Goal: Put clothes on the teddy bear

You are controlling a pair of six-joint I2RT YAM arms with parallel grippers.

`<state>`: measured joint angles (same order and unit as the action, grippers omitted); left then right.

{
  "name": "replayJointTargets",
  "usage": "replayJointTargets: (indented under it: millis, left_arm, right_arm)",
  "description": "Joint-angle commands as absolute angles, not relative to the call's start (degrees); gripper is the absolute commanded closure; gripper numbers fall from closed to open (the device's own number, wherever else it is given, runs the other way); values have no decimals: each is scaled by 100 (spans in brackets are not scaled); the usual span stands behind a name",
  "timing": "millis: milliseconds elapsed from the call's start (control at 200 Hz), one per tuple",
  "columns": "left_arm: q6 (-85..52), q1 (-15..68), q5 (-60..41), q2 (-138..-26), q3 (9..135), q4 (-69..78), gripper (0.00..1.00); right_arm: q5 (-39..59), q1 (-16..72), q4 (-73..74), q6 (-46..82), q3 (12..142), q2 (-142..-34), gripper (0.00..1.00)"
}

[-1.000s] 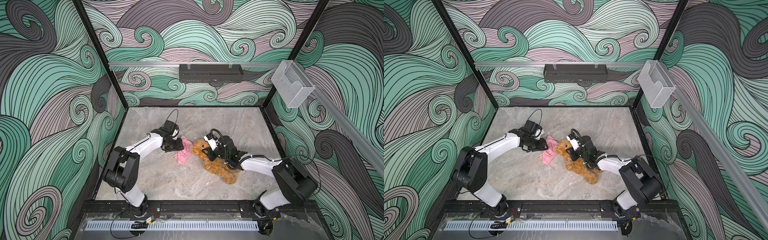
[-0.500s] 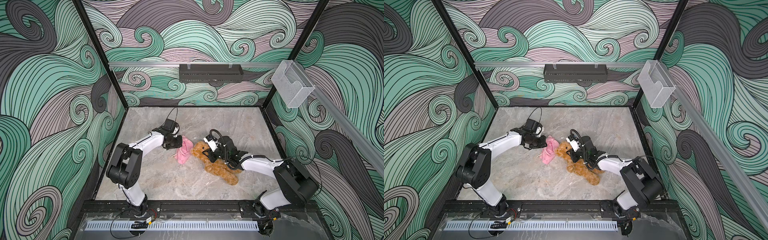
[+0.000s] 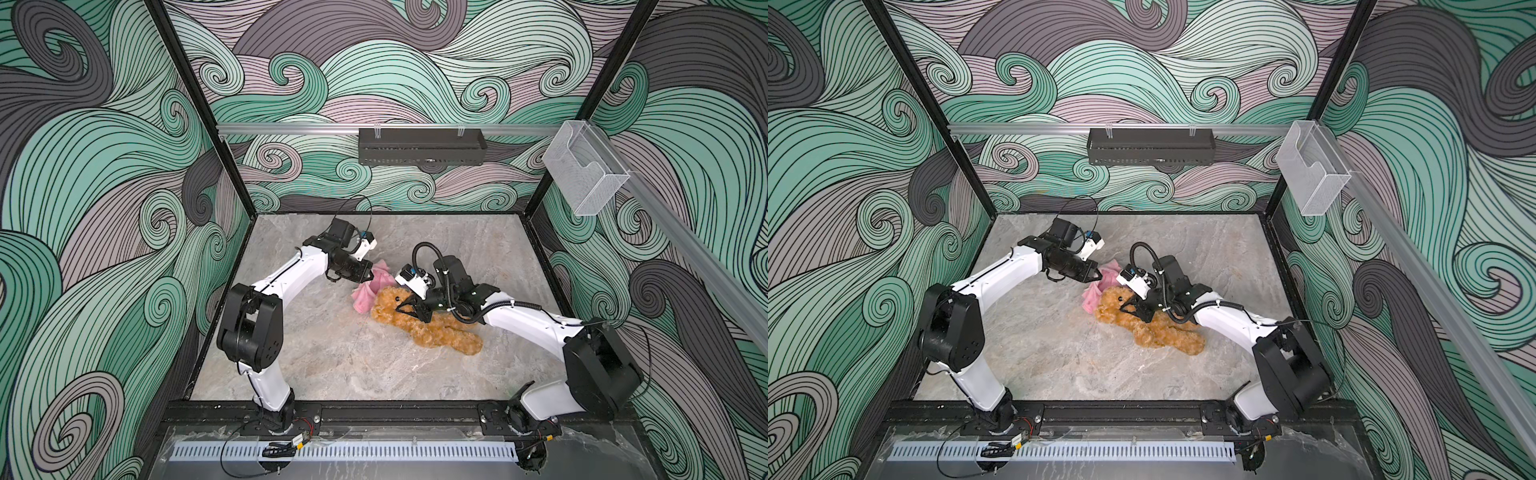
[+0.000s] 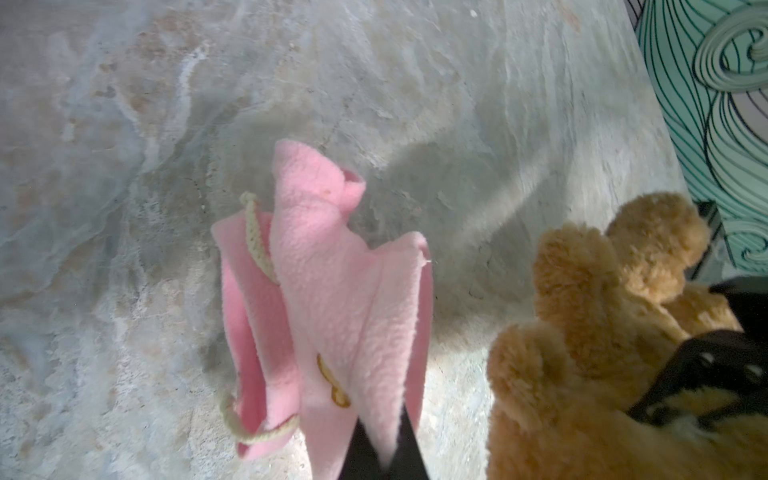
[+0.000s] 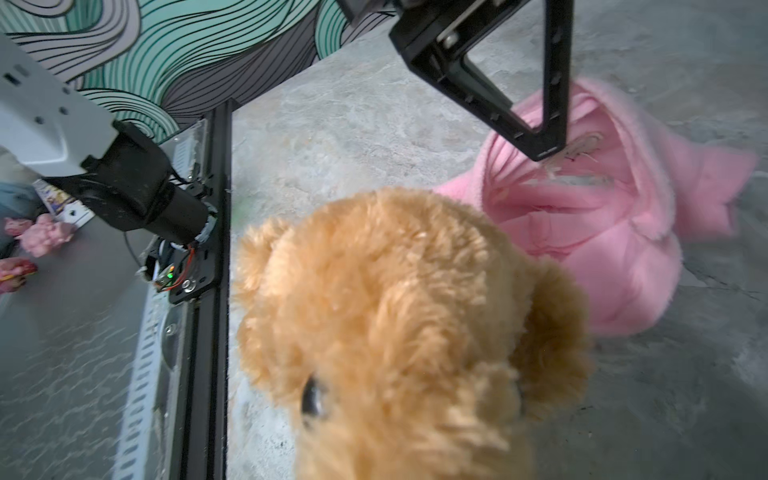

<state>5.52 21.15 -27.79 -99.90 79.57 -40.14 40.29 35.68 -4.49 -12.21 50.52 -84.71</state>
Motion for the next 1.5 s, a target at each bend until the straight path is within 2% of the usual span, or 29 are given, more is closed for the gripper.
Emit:
replayJointTargets:
  millis: [0, 305, 480, 645, 845, 955, 1151, 1336, 1496]
  left_arm:
    - [1567, 2117, -3243, -10147, 8541, -5126, 100]
    - [1906, 2191, -3059, -10669, 8873, -5696, 100]
    - [1915, 2232, -3132, -10758, 8817, -5605, 100]
    - [1951, 2234, -3161, -10786, 8809, -5633, 100]
    - [1986, 2259, -3147, -10835, 8791, -5664, 100]
    - [1986, 2259, -3111, -10845, 8780, -5661, 100]
    - [1986, 2293, -3076, -10844, 8789, -5684, 100]
    - [1978, 2364, -3109, -10797, 8773, -5693, 100]
    - [1901, 2485, -3429, -10692, 8740, -5572, 100]
  right_arm:
    - [4774, 3533, -830, -1610, 5184, -8531, 81]
    - [5014, 3512, -402, -1529, 5032, -8744, 81]
    - [5326, 3275, 133, -1297, 5341, -9522, 83]
    - [4947, 3107, 397, -823, 5831, -10330, 85]
    - [5271, 2985, 2285, 460, 5324, -10415, 85]
    - [5280, 2977, 2413, 624, 5241, -10336, 85]
    - [4483, 2835, 2107, 541, 5098, -9969, 86]
    - [2938, 2883, 1993, 1307, 5190, -10197, 87]
    - [1916, 3389, 1905, 1518, 5238, -10346, 87]
